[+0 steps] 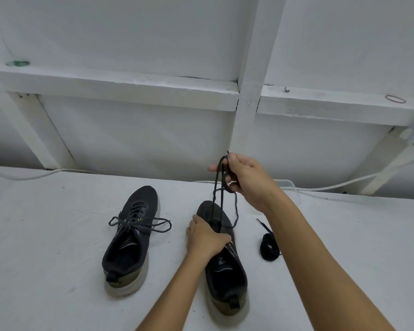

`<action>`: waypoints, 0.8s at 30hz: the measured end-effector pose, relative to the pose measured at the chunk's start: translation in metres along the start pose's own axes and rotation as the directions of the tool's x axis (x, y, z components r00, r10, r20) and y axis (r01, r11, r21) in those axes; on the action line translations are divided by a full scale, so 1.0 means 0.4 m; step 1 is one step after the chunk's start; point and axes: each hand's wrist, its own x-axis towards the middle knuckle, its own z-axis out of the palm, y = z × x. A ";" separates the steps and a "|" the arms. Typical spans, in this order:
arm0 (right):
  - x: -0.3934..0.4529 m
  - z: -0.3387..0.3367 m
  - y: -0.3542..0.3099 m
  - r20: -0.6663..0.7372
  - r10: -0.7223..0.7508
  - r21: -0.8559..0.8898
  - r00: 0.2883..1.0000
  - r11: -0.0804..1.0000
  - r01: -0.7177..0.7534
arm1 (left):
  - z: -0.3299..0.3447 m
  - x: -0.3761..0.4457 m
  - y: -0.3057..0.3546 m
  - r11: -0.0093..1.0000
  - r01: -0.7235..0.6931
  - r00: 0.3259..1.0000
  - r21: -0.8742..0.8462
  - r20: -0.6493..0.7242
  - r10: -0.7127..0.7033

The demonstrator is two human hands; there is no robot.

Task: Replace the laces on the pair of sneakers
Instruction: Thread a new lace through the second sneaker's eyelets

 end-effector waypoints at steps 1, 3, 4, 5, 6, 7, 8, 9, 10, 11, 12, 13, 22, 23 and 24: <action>0.002 0.001 -0.006 0.008 0.004 0.065 1.000 0.998 -0.004 | -0.001 0.002 -0.003 1.000 -0.003 1.000 -0.010 -0.005 0.003; 0.005 -0.001 -0.021 0.001 -0.004 0.172 1.000 0.985 0.004 | -0.001 0.002 -0.012 1.000 -0.007 1.000 -0.014 -0.016 0.006; 0.007 -0.002 -0.031 -0.009 -0.016 0.220 1.000 0.975 0.018 | 0.000 0.002 -0.015 1.000 -0.008 1.000 -0.010 -0.019 0.008; 0.008 -0.004 -0.044 -0.021 -0.033 0.269 0.999 0.962 0.038 | 0.001 0.001 -0.017 1.000 -0.011 1.000 -0.004 -0.021 0.010; 0.011 -0.007 -0.062 -0.038 -0.058 0.320 0.998 0.945 0.067 | 0.002 -0.001 -0.017 1.000 -0.015 1.000 0.004 -0.024 0.015; 0.013 -0.012 -0.085 -0.063 -0.087 0.379 0.994 0.920 0.104 | 0.002 -0.003 -0.017 1.000 -0.019 0.999 0.009 -0.027 0.019; 0.015 -0.021 -0.111 -0.095 -0.122 0.437 0.988 0.886 0.151 | 0.002 -0.004 -0.017 1.000 -0.021 0.999 0.011 -0.027 0.021; 0.017 -0.034 -0.139 -0.129 -0.162 0.482 0.978 0.852 0.205 | 0.002 -0.005 -0.017 1.000 -0.020 1.000 0.011 -0.024 0.020; 0.018 -0.047 -0.165 -0.159 -0.201 0.507 0.967 0.824 0.254 | 0.002 -0.005 -0.019 1.000 -0.016 1.000 0.011 -0.023 0.017; 0.018 -0.058 -0.188 -0.179 -0.230 0.517 0.957 0.805 0.290 | 0.002 -0.005 -0.020 1.000 -0.015 1.000 0.014 -0.023 0.015; 0.017 -0.066 -0.207 -0.195 -0.247 0.525 0.949 0.791 0.313 | 0.000 -0.005 -0.022 1.000 -0.017 1.000 0.019 -0.026 0.017; 0.018 -0.074 -0.223 -0.208 -0.256 0.542 0.944 0.773 0.330 | -0.001 -0.006 -0.024 0.999 -0.020 0.999 0.028 -0.028 0.021; 0.064 -0.037 -0.309 -0.141 -0.298 0.381 0.944 0.864 0.329 | 0.006 -0.009 -0.035 0.993 -0.042 0.998 0.110 -0.044 0.047; 0.068 -0.026 -0.304 -0.122 -0.294 0.347 0.948 0.882 0.318 | 0.006 -0.009 -0.035 0.991 -0.043 0.998 0.123 -0.042 0.049; 0.071 -0.017 -0.299 -0.103 -0.295 0.322 0.950 0.894 0.313 | 0.005 -0.009 -0.034 0.990 -0.045 0.998 0.136 -0.038 0.050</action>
